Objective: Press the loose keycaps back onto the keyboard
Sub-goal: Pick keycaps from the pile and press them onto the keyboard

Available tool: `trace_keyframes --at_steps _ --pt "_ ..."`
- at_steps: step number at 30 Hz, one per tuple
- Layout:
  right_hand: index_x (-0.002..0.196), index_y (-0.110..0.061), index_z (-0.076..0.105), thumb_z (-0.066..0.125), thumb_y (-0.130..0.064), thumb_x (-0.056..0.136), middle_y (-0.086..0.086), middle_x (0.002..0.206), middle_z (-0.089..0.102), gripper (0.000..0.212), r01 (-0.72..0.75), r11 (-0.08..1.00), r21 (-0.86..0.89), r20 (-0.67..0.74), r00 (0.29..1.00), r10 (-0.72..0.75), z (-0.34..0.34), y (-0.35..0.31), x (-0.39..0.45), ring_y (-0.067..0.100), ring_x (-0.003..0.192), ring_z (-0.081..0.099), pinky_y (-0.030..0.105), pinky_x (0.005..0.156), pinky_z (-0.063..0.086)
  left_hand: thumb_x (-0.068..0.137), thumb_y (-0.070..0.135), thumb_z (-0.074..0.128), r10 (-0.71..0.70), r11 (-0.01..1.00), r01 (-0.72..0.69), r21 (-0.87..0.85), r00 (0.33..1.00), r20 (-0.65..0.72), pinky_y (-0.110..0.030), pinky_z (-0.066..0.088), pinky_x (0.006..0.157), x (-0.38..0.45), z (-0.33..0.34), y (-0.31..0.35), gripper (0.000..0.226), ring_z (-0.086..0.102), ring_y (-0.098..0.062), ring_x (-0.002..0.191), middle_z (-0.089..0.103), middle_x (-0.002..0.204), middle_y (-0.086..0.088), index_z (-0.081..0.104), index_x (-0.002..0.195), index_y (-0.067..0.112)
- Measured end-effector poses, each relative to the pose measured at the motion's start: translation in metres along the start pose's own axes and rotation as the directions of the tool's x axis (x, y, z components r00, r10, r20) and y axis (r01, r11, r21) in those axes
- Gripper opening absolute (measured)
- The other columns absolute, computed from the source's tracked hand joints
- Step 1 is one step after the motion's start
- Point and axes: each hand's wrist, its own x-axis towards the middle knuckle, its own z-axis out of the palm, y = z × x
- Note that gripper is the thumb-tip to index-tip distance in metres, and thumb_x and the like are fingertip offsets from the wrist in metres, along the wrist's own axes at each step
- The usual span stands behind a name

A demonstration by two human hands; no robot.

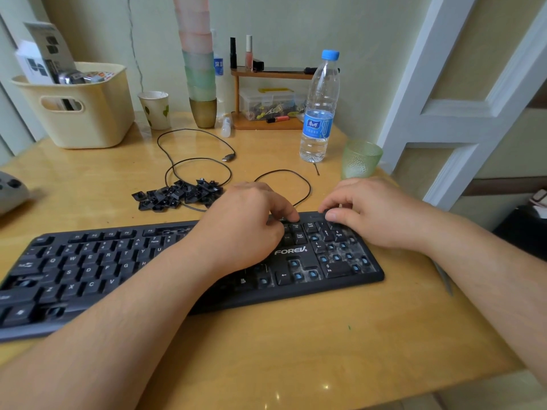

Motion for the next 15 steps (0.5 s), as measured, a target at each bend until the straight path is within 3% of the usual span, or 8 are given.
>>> trace_keyframes --at_steps 2,5,8,10,15 --pt "0.113 -0.033 0.077 0.063 -0.03 0.101 -0.021 0.102 0.067 0.018 -0.022 0.999 0.041 -0.053 0.998 0.024 -0.003 -0.002 -0.002 0.003 0.098 0.058 0.023 0.085 0.041 0.09 0.014 0.06 0.005 1.0 -0.005 -0.007 1.0 -0.008 -0.03 0.043 0.097 0.0 0.0 0.0 0.038 0.052 -0.012 0.11 0.063 0.104 0.015 0.075 0.108 0.042" --pt "0.114 -0.034 0.077 0.061 -0.028 0.102 -0.024 0.096 0.071 0.021 -0.057 0.99 0.128 -0.108 0.992 0.071 -0.008 -0.003 -0.005 0.001 0.097 0.063 0.021 0.084 0.043 0.091 0.017 0.062 0.019 1.0 -0.019 -0.017 1.0 -0.024 -0.031 0.044 0.097 -0.001 0.001 0.0 0.033 0.052 -0.011 0.108 0.063 0.102 0.016 0.076 0.108 0.042" --pt "0.114 -0.036 0.077 0.062 -0.025 0.102 -0.027 0.087 0.07 0.022 -0.078 0.974 0.214 -0.101 0.99 0.102 -0.008 -0.003 -0.007 -0.004 0.092 0.065 0.016 0.083 0.047 0.092 0.02 0.063 0.032 0.999 -0.033 -0.027 0.999 -0.038 -0.034 0.045 0.097 -0.002 0.002 0.001 0.03 0.054 -0.012 0.108 0.064 0.103 0.015 0.076 0.108 0.041" --pt "0.113 -0.038 0.076 0.066 -0.022 0.1 -0.024 0.087 0.071 0.023 -0.073 0.956 0.285 -0.082 0.992 0.1 -0.005 -0.004 -0.01 -0.004 0.089 0.066 0.02 0.085 0.05 0.092 0.021 0.063 0.044 0.999 -0.045 -0.029 0.998 -0.04 -0.033 0.045 0.098 -0.002 0.003 0.003 0.029 0.054 -0.012 0.109 0.066 0.104 0.015 0.076 0.109 0.04" --pt "0.1 -0.038 0.073 0.074 -0.011 0.093 -0.006 0.083 0.069 0.028 -0.028 0.853 0.521 -0.079 0.994 0.081 0.005 0.0 -0.017 0.027 0.08 0.07 0.045 0.085 0.059 0.093 0.023 0.063 0.069 0.998 -0.07 -0.01 0.997 -0.039 -0.029 0.043 0.093 -0.003 0.005 0.005 0.027 0.053 -0.011 0.105 0.067 0.102 0.013 0.076 0.11 0.039"
